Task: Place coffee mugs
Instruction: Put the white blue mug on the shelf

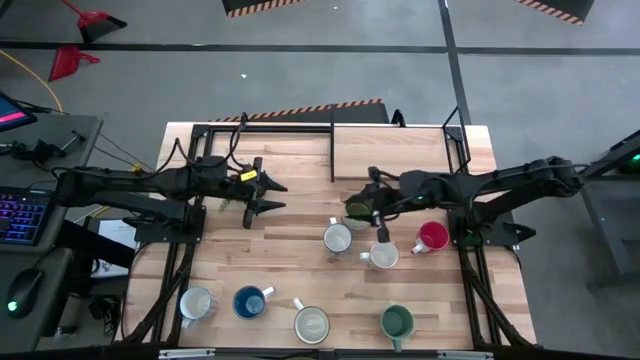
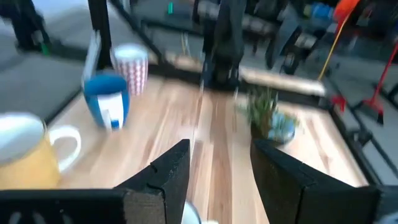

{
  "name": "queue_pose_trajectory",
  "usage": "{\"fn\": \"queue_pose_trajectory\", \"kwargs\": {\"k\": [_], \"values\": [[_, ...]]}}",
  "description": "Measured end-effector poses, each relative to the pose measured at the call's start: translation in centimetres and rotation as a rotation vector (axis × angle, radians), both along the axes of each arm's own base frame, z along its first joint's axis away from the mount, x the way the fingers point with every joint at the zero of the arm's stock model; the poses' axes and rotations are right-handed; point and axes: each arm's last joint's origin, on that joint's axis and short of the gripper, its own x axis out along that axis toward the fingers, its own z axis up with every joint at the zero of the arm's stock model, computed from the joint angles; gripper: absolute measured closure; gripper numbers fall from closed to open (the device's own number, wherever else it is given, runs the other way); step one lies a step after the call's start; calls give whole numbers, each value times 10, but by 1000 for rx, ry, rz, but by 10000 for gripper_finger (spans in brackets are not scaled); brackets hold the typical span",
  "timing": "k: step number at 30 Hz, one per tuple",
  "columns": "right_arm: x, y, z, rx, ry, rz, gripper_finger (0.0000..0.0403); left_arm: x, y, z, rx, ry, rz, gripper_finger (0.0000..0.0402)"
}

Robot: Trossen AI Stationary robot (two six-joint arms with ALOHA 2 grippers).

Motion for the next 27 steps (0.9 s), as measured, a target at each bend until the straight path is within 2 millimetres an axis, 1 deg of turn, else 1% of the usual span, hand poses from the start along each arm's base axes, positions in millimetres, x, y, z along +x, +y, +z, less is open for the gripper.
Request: {"fn": "queue_pose_trajectory", "kwargs": {"k": [5,10,15,21,27], "values": [[21,4,12,-19,156,0,245,5,0,-5,6,23,-2,216],[41,6,8,-22,308,-10,245,8,1,-6,6,22,-2,216],[55,11,-11,-3,440,-2,245,9,1,-5,10,2,-2,216],[65,25,-33,-7,511,37,245,9,1,-5,10,3,-2,216],[72,42,-50,-10,558,69,245,9,1,-5,10,3,-2,216]]}}
